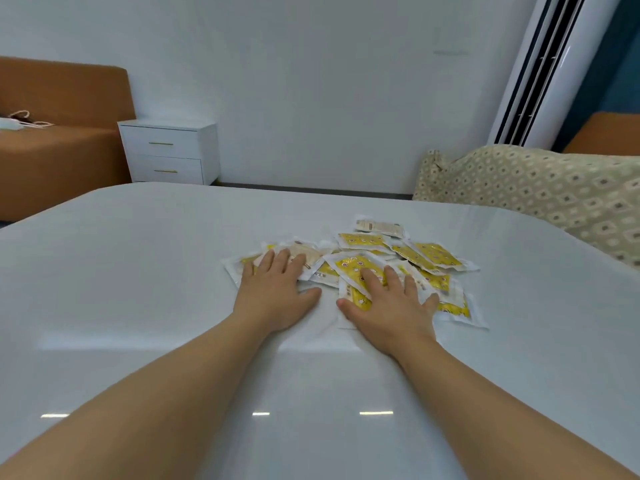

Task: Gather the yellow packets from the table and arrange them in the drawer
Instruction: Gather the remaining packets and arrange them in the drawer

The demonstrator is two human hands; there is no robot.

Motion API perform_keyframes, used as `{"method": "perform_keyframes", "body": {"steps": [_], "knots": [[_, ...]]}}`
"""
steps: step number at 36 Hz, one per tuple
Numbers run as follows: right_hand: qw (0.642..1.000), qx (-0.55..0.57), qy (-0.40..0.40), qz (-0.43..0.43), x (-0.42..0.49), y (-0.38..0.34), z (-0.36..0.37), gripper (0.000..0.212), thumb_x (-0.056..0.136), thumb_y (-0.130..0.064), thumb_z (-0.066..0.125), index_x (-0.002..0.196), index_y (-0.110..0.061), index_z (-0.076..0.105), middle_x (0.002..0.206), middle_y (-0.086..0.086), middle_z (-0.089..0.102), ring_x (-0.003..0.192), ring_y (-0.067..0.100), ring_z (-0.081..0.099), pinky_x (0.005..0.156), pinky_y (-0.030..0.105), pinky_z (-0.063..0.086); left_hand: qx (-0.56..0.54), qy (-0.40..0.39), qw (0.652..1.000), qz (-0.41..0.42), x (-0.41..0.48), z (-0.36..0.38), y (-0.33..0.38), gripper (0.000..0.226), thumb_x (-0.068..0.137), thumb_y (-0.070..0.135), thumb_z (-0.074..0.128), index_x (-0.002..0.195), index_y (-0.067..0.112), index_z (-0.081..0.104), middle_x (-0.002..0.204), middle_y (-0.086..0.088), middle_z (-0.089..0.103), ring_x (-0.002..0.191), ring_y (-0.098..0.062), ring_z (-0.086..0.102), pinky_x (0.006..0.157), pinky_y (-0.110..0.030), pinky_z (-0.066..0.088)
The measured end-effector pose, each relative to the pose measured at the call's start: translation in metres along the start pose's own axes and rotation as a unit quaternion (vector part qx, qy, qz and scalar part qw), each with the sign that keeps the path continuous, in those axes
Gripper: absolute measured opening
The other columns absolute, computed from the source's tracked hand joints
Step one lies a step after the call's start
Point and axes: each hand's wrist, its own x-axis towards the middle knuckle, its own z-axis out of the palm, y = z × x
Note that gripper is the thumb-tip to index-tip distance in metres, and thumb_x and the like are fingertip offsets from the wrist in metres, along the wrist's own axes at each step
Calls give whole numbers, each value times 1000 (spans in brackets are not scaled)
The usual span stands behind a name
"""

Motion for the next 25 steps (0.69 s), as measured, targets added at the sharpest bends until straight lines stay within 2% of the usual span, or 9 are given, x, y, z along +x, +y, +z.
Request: {"method": "perform_keyframes", "body": {"steps": [5, 8, 13, 18, 19, 20, 22, 23, 25], "knots": [[1000, 1, 10, -17, -1, 0, -2, 66, 88, -66, 32, 147, -40, 14, 158, -4, 9, 146, 26, 4, 112, 60, 5, 12, 87, 996, 3, -9, 3, 2, 53, 89, 52, 23, 136, 30, 35, 143, 7, 37, 135, -18, 28, 108, -41, 19], [998, 4, 34, -51, -4, -1, -4, 59, 89, -61, 35, 143, -39, 24, 151, -10, 25, 142, 20, 15, 112, 58, 10, 5, 106, 994, -18, -23, 0, 4, 41, 95, 46, 30, 131, 29, 41, 137, 8, 42, 129, -19, 34, 106, -42, 22], [995, 4, 31, -96, -19, -5, -10, 52, 92, -57, 37, 141, -41, 30, 148, -15, 32, 140, 15, 21, 114, 50, 11, -3, 114, 993, -36, -53, -5, 4, 37, 98, 35, 32, 135, 32, 40, 131, 6, 45, 130, -19, 32, 110, -50, 16], [994, -20, 13, -109, -41, -14, -12, 51, 94, -56, 32, 142, -40, 29, 149, -15, 30, 140, 15, 22, 114, 47, 11, 41, 113, 991, -56, -76, -8, 2, 51, 99, 34, 31, 148, 32, 18, 131, 5, 47, 135, -19, 26, 112, -45, 12], [994, -19, 7, -109, -47, -15, -12, 50, 95, -55, 31, 143, -40, 28, 149, -15, 30, 140, 16, 22, 114, 47, 11, 42, 117, 990, -61, -79, -7, 2, 51, 97, 35, 35, 146, 32, 24, 127, 4, 51, 132, -21, 31, 110, -45, 15], [994, -16, 3, -108, -53, -16, -11, 50, 95, -55, 30, 143, -40, 28, 149, -15, 29, 141, 16, 21, 114, 47, 11, 36, 126, 990, -60, -82, -9, 2, 47, 94, 33, 43, 141, 30, 38, 118, 2, 57, 126, -23, 40, 107, -46, 23], [995, -10, -1, -104, -65, -17, -10, 50, 95, -56, 28, 143, -41, 25, 150, -15, 27, 141, 16, 20, 114, 45, 11, 40, 177, 982, -46, -83, -6, 1, 33, 80, 29, 55, 110, 23, 67, 91, -2, 65, 103, -27, 57, 93, -46, 40], [995, -9, -3, -100, -70, -16, -10, 51, 95, -56, 27, 144, -42, 23, 151, -15, 26, 141, 16, 19, 114, 45, 10, 52, 191, 980, -36, -84, -6, 1, 31, 75, 28, 52, 98, 21, 71, 86, -3, 65, 97, -28, 60, 89, -45, 41], [996, -7, -12, -83, -75, -16, -9, 51, 96, -56, 24, 145, -42, 19, 153, -14, 21, 143, 17, 15, 114, 48, 8, 67, 180, 981, -6, -84, -9, 2, 41, 73, 28, 38, 97, 19, 71, 98, -6, 68, 105, -32, 60, 92, -44, 32]]}}
